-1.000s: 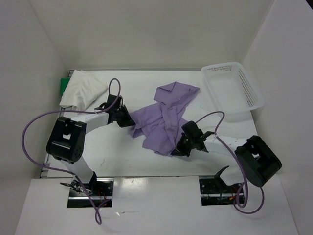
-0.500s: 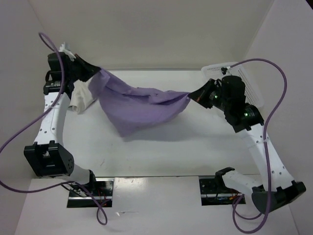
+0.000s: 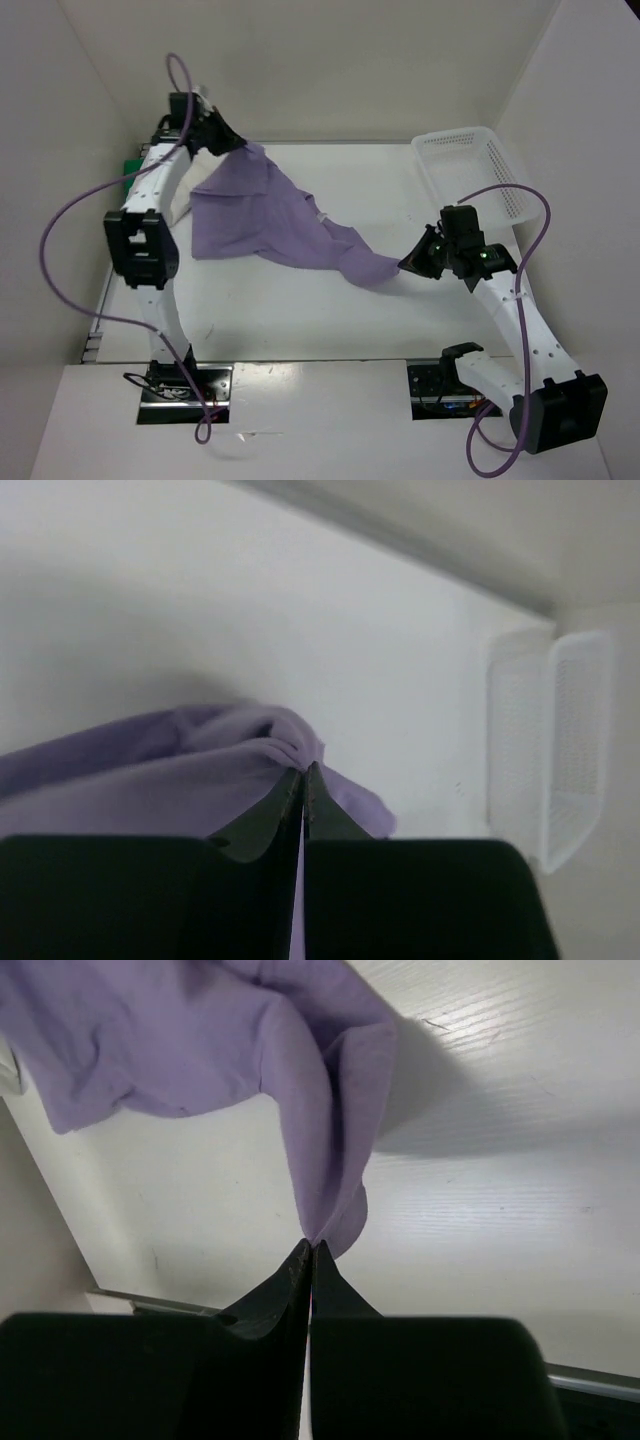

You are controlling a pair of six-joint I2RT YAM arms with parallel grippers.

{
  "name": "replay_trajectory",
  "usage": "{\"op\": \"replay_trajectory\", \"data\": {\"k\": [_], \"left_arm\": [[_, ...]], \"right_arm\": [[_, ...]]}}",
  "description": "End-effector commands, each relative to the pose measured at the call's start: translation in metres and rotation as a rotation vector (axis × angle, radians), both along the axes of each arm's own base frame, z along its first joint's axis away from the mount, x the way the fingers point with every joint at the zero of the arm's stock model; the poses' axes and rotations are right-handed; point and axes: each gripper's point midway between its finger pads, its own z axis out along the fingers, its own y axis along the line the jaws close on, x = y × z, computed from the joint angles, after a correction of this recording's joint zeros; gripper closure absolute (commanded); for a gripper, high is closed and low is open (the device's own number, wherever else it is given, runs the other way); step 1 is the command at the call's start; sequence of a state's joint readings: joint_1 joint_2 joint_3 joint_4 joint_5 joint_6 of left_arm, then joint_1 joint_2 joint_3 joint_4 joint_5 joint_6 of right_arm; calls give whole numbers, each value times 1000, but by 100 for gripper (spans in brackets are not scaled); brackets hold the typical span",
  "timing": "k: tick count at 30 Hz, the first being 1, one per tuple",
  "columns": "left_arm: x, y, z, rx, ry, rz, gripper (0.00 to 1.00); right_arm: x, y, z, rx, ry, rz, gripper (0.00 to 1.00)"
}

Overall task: Fold and stack the t-shirts
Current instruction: Flatten out the tshirt

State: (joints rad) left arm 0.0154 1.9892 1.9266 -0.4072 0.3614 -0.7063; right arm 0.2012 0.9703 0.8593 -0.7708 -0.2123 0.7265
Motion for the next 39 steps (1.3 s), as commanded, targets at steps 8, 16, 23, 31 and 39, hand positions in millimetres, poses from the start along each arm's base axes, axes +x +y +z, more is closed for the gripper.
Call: {"op": "replay_trajectory", "data": {"k": [8, 16, 23, 31, 39], "left_arm": [[30, -137, -69, 145, 82, -203, 96], [-49, -43, -13, 193, -52, -46, 16], [-153, 58, -107, 145, 189, 179, 28], [-170, 66, -189, -47, 374, 205, 29], [-147, 69, -189, -60, 360, 203, 81]], "right_arm": [[11, -2, 5, -2, -40, -12, 100], [16, 4, -2, 23, -37, 10, 100], [25, 10, -11, 30, -19, 43, 100], [29, 12, -10, 25, -29, 66, 100], [26, 16, -8, 48, -34, 85, 100]]}}
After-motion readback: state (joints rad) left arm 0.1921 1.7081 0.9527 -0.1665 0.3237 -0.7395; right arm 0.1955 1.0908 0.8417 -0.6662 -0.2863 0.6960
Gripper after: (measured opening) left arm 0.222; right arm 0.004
